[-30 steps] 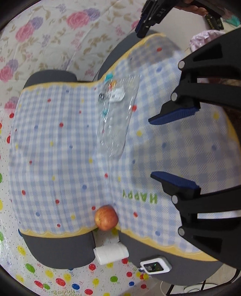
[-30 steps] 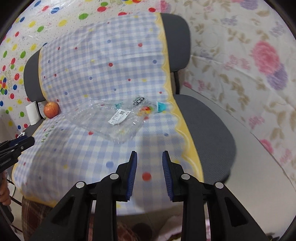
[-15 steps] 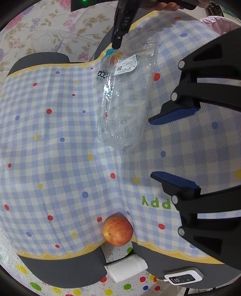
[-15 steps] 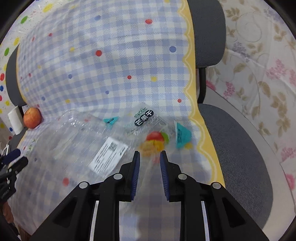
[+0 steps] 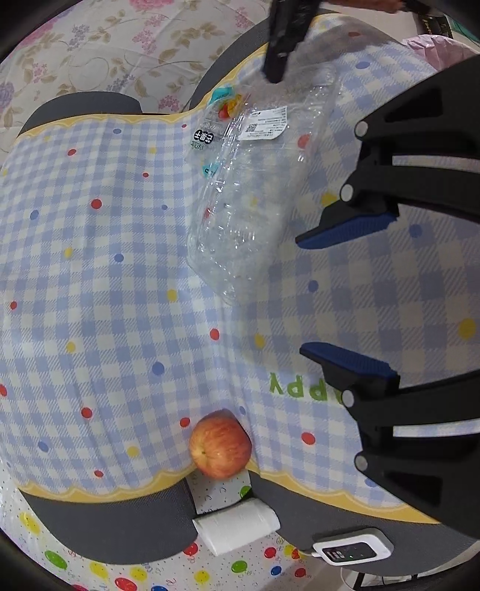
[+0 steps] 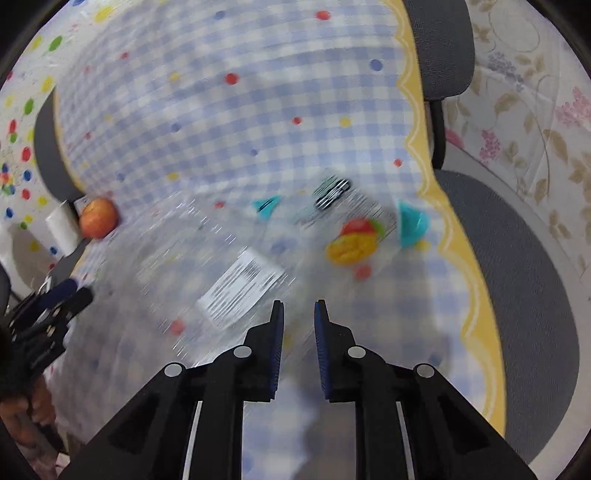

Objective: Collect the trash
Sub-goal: 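Move both tools back over the chair seat toward the clear plastic tray, then close the left tool on the clear plastic tray edge and lift it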

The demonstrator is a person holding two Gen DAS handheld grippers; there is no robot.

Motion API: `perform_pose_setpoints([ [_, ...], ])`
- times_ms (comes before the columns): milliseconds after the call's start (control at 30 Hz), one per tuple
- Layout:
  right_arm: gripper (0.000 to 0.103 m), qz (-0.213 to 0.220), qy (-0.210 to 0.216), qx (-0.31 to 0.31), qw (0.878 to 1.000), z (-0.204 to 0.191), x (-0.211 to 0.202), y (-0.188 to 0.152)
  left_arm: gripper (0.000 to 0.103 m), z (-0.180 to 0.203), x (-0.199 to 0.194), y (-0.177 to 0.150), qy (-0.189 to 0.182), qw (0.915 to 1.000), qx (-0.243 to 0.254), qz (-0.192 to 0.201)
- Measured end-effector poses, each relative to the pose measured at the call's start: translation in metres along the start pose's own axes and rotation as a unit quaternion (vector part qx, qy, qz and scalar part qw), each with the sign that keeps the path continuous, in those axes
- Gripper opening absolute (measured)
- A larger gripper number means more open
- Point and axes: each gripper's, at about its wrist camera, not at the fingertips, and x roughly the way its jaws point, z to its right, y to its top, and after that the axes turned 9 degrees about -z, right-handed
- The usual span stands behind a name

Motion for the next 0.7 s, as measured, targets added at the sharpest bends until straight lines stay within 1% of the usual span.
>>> perform_pose_setpoints([
  [100, 0.018, -0.009, 0.029, -0.027, 0.999, -0.026, -0.01, -0.025, 0.051, -0.003, -0.006, -0.005, -0.009, 0.9999, -0.011, -0.003],
  [167, 0.018, -0.011, 0.041, -0.05, 0.998, -0.043, -0.015, -0.037, 0.051, -0.001, -0.01, -0.007, -0.002, 1.0, -0.006, -0.001],
  [233, 0.018, 0.011, 0.018, -0.059, 0.998, -0.048, -0.024, -0.041, 0.051, 0.001, -0.015, -0.008, 0.0, 1.0, 0.0, 0.005],
  [267, 0.018, 0.031, -0.003, -0.056, 0.998, -0.047, -0.029, -0.04, 0.051, 0.001, -0.016, -0.008, 0.002, 1.0, 0.001, 0.007],
  [333, 0.015, 0.053, -0.03, -0.045, 0.997, -0.036, -0.032, -0.032, 0.051, 0.002, -0.019, -0.006, 0.004, 0.9999, 0.003, 0.012],
  [400, 0.011, 0.059, -0.047, -0.03, 0.997, -0.018, -0.027, -0.016, 0.051, 0.002, -0.018, -0.003, 0.004, 0.9999, 0.0, 0.012],
  [467, 0.011, 0.054, -0.052, -0.021, 0.997, -0.004, -0.018, -0.001, 0.051, 0.002, -0.013, 0.002, 0.008, 0.9999, 0.001, 0.012],
  [533, 0.011, 0.05, -0.047, -0.005, 0.998, 0.01, -0.007, 0.015, 0.051, 0.001, -0.007, 0.006, 0.013, 0.9999, 0.001, 0.008],
  [633, 0.011, 0.043, -0.06, 0.005, 0.997, 0.021, 0.005, 0.032, 0.051, -0.001, -0.002, 0.008, 0.013, 0.9999, 0.001, 0.002],
  [700, 0.008, 0.026, -0.057, 0.006, 0.998, 0.029, 0.013, 0.042, 0.051, -0.002, 0.0, 0.009, 0.013, 0.9999, 0.002, 0.0],
])
